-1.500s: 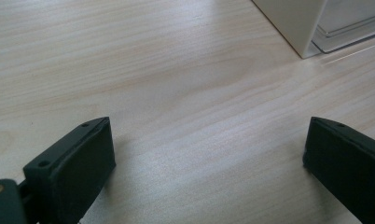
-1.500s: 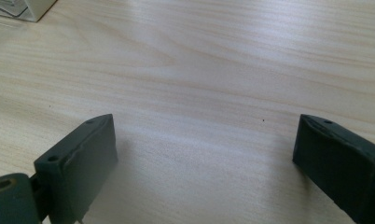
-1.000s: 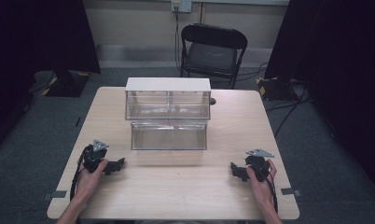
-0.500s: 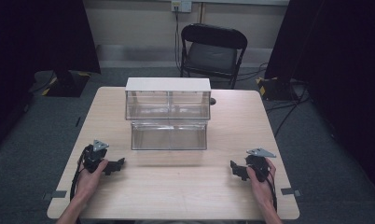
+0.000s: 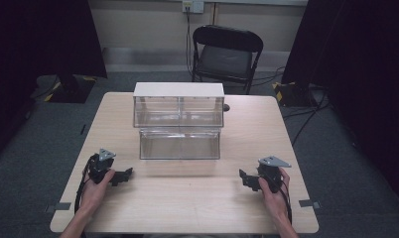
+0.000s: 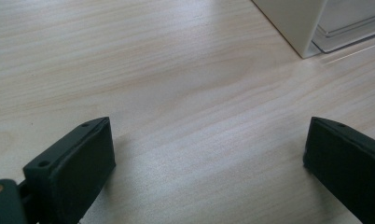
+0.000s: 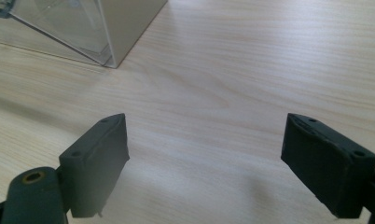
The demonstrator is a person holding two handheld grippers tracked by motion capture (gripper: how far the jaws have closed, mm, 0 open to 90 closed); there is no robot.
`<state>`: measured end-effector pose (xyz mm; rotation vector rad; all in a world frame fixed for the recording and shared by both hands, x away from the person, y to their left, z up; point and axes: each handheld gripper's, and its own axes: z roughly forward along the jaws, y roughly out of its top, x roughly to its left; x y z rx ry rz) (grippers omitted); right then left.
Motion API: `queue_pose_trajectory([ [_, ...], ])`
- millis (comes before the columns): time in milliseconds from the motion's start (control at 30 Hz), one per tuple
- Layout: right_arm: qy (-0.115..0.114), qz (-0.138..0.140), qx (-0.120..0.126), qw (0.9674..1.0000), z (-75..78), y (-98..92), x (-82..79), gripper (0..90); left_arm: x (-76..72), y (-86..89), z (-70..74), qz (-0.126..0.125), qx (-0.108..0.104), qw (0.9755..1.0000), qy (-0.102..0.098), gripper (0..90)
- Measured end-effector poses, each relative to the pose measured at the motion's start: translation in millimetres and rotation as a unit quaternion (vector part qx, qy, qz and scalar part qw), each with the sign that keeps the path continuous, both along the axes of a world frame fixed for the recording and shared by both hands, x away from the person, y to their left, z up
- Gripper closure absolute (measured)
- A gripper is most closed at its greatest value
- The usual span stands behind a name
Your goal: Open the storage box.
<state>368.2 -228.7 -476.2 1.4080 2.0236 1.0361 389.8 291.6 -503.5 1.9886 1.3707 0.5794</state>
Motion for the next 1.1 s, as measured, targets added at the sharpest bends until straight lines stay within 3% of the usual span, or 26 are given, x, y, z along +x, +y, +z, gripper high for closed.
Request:
queue_pose_trajectory([
  [1100, -0.032, 0.055, 0.014, 0.9979, 25.5, 36.2, -6.6, 13.9, 0.0, 0.0, 0.0, 0.000, 0.000, 1.0000, 0.000, 1.4],
])
